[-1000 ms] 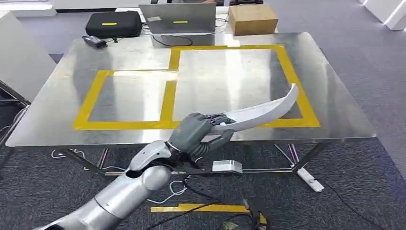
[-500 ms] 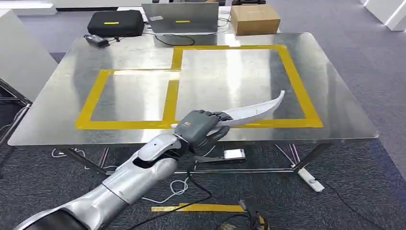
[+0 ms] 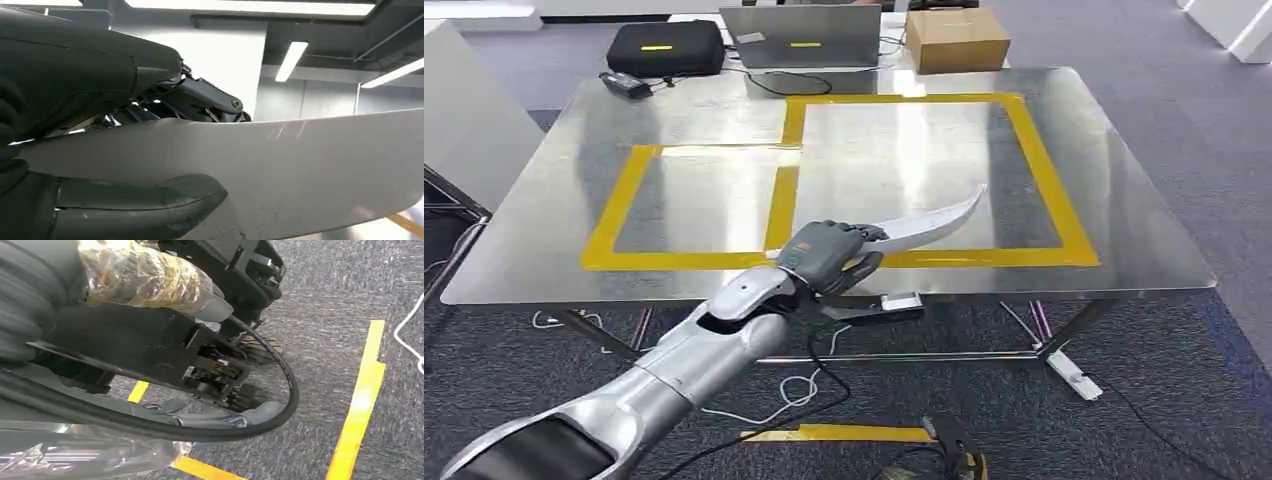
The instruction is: Take the parts from the cabinet and place them on the table.
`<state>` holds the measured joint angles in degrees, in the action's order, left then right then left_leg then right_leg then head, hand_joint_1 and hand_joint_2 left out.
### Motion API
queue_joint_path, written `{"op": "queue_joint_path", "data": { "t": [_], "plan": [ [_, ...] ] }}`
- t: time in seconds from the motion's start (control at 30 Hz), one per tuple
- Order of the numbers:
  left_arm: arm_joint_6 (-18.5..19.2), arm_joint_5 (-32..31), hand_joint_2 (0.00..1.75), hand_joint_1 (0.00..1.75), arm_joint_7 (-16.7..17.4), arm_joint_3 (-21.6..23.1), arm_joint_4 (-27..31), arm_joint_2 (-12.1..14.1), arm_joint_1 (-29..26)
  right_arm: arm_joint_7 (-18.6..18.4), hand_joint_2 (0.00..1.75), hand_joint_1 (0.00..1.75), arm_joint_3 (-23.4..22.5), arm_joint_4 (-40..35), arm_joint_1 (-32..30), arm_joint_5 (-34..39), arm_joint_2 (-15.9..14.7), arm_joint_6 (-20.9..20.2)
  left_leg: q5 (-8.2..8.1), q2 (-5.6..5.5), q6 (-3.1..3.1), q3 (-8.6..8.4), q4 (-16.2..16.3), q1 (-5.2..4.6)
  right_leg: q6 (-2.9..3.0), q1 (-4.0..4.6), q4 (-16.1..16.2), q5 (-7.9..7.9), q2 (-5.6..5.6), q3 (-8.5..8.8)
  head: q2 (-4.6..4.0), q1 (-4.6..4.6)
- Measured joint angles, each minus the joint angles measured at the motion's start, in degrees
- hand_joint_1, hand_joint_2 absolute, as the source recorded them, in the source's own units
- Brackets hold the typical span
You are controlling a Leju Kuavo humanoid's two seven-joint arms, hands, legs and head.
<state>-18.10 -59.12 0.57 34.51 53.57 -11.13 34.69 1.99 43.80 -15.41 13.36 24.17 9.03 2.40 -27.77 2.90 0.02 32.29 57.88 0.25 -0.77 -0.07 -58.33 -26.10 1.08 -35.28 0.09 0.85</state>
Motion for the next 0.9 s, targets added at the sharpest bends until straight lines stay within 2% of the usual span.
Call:
{"op": "queue_joint_path", "data": {
  "t": [0.17, 0.5, 0.53, 0.7, 0.77, 0.8, 0.83, 0.9],
  "plan": [
    [-0.09, -0.94, 1.75, 1.75, 1.31, -1.16, -2.88, 0.18, 1.47, -0.26, 1.75, 0.0, -0.04, 0.0, 0.16, -0.52, 0.02, -0.44, 0.01, 0.0, 0.0, 0.0, 0.0, 0.0, 0.0, 0.01, 0.0, 0.0, 0.0, 0.01, 0.0, 0.0],
    [-0.28, -0.52, 1.75, 1.75, 1.83, -3.39, -7.19, 0.52, 2.98, -0.79, 1.75, 0.0, -0.5, 0.0, 0.35, -1.09, 0.02, -0.92, 0.01, -0.01, -0.01, 0.0, 0.0, 0.0, 0.0, 0.0, 0.0, 0.0, 0.0, 0.0, 0.0, 0.0],
    [-0.28, -0.39, 1.75, 1.75, 1.83, -3.65, -7.43, 0.59, 3.09, -0.79, 1.75, 0.0, -0.5, 0.0, 0.35, -1.16, 0.04, -1.07, -0.17, -0.02, 0.27, 0.1, 0.35, -0.12, -0.21, -0.17, 0.12, 0.13, 0.04, 0.01, 0.0, 0.0],
    [-0.28, 0.37, 1.75, 1.75, 1.83, -4.88, -8.68, 0.96, 3.73, -0.85, 1.75, 0.0, -0.55, 0.0, 0.35, -1.77, 0.09, -1.4, -0.3, -0.02, 0.69, 0.28, 0.53, -0.24, -0.52, -0.29, 0.15, 0.26, 0.03, 0.01, 0.0, 0.0],
    [-0.28, 0.46, 1.75, 1.75, 1.83, -5.29, -8.98, 1.09, 4.06, -0.85, 1.75, 0.0, -0.59, 0.0, 0.45, -2.01, 0.17, -1.57, 0.07, -0.04, 1.21, 0.18, -0.11, -0.35, -0.99, -0.3, 0.68, 0.54, 0.09, 0.25, 0.0, 0.07],
    [-0.31, 0.5, 1.75, 1.75, 1.83, -5.49, -9.02, 0.98, 4.16, -0.85, 1.75, 0.0, -0.63, 0.0, 0.5, -2.03, 0.15, -1.66, 0.91, 0.01, 1.39, -0.7, -1.65, 0.59, -1.16, -0.24, 0.68, 0.22, 0.01, -0.42, 0.0, 0.04],
    [-0.33, 0.59, 1.75, 1.75, 1.83, -5.66, -9.18, 1.01, 4.5, -0.85, 1.75, 0.0, -0.74, 0.0, 0.53, -2.05, 0.15, -1.75, 1.14, -0.01, 1.58, -0.96, -2.15, 0.53, -1.48, -0.18, -0.5, -0.69, -0.45, -0.81, 0.0, -0.13],
    [-0.28, 0.85, 1.75, 1.75, 1.83, -5.79, -9.37, 0.96, 4.9, -0.85, 1.75, 0.0, -0.94, 0.0, 0.53, -2.05, 0.15, -1.95, 1.24, -0.03, 1.75, -0.91, -2.16, 0.7, -2.0, -0.61, -8.32, -4.06, -0.92, -4.6, 0.0, -0.33]
  ]
}}
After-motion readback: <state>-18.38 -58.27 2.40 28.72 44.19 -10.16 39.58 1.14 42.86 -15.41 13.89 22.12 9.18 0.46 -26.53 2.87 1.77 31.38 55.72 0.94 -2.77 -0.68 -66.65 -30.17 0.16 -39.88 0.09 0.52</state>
